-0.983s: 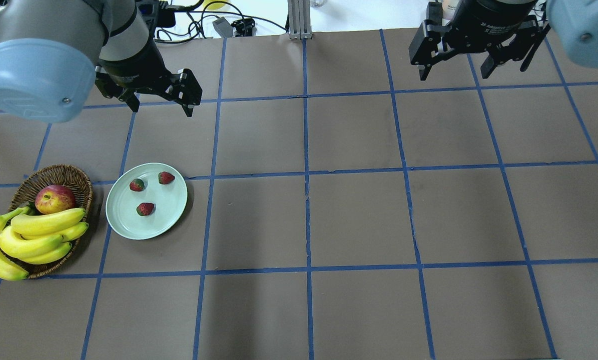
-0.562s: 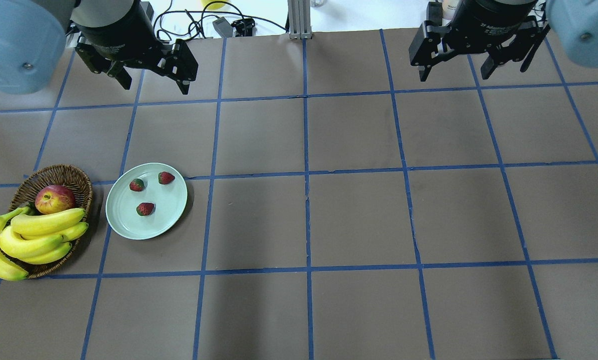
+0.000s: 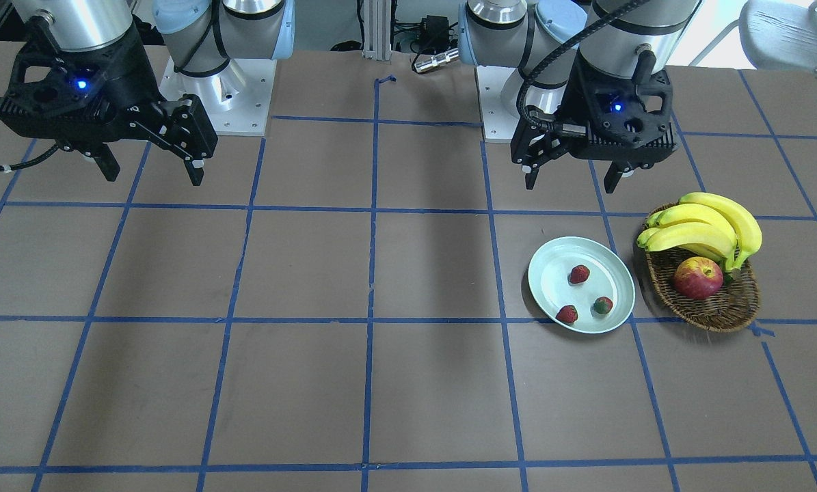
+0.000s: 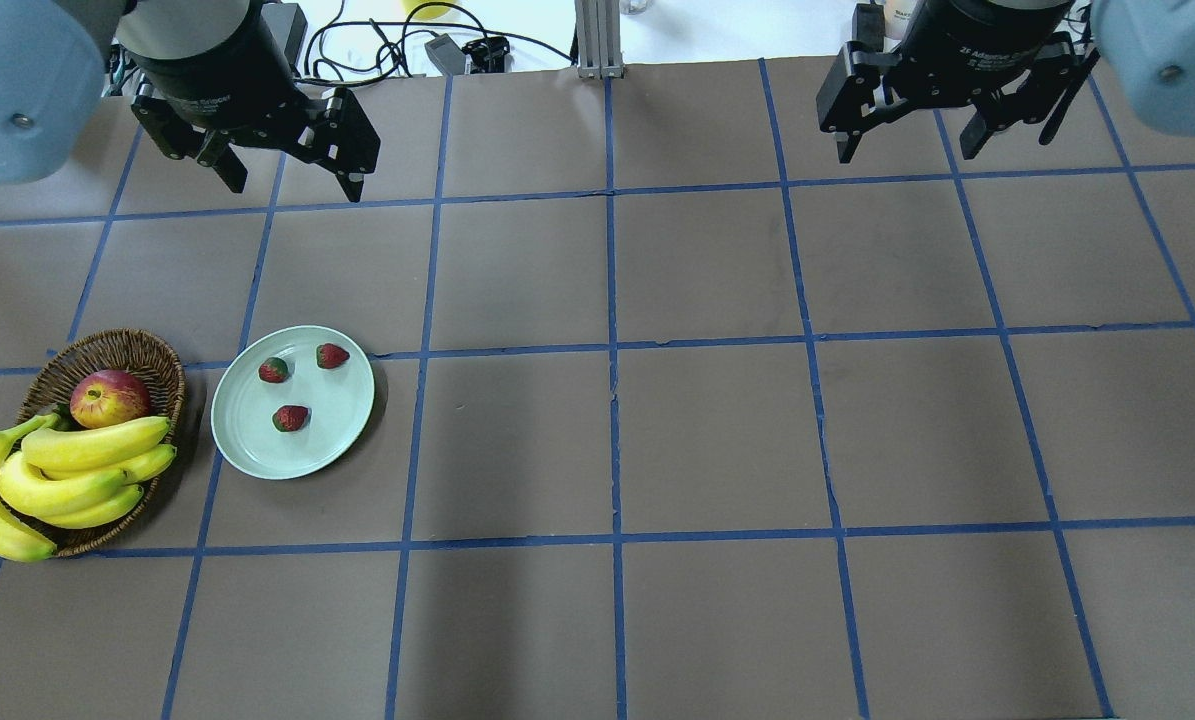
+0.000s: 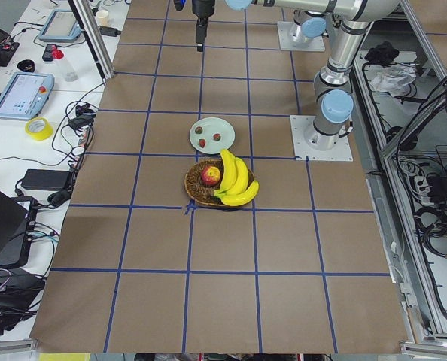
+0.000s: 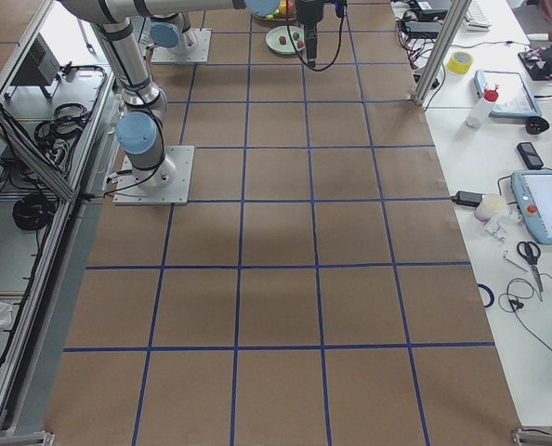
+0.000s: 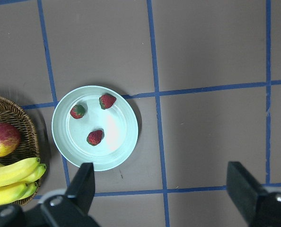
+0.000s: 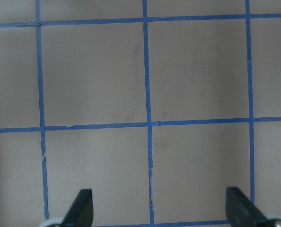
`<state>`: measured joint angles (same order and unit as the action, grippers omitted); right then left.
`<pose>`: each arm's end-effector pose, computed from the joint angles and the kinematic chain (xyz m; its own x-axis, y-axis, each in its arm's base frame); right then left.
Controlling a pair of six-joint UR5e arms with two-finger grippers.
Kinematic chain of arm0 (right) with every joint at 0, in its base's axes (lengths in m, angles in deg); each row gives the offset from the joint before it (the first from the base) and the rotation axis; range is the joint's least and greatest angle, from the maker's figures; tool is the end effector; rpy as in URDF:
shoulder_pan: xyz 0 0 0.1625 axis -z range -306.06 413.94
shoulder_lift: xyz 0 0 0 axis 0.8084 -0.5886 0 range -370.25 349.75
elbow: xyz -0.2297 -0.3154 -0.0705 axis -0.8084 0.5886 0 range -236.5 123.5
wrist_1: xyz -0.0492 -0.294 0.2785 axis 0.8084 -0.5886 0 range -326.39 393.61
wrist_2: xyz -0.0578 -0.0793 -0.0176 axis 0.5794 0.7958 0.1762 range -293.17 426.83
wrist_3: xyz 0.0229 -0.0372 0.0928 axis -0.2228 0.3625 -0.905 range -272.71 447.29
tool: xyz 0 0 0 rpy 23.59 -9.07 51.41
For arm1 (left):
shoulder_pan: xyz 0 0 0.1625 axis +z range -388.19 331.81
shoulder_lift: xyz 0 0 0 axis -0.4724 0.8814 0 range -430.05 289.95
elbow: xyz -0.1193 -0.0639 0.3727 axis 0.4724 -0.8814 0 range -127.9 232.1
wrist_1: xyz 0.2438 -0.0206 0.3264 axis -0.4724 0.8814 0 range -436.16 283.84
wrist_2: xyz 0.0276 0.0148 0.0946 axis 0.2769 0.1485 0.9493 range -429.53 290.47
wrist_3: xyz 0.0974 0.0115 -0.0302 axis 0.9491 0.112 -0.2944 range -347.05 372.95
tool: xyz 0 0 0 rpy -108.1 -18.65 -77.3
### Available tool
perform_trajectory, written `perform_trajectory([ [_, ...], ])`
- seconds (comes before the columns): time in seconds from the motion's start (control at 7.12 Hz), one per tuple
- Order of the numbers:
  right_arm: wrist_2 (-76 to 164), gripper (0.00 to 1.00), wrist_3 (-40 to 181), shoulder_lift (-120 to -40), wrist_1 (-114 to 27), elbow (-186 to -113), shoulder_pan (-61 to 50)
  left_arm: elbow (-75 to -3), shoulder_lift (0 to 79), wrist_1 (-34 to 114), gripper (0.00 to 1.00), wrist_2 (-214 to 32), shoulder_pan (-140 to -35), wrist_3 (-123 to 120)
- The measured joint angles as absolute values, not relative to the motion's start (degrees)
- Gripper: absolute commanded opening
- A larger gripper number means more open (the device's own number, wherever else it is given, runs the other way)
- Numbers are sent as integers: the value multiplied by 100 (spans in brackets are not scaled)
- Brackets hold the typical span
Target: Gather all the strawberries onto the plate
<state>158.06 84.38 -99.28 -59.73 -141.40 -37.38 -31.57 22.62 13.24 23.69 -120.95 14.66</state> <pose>0.1425 -0.5002 0.4979 -0.9994 0.0299 0.0146 0.0277 0.9910 -0.1306 -0.1519 -0.5034 0.4884 -0.9956 0.0736 -0.0583 0.0778 0.9943 -0.0725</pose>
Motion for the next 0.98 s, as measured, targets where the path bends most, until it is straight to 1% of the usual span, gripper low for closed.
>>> perform_trajectory([
  [0.98, 15796, 100, 8438, -9928, -5973, -14140, -3737, -3166, 2209, 1338, 100, 2266, -12072, 1471],
])
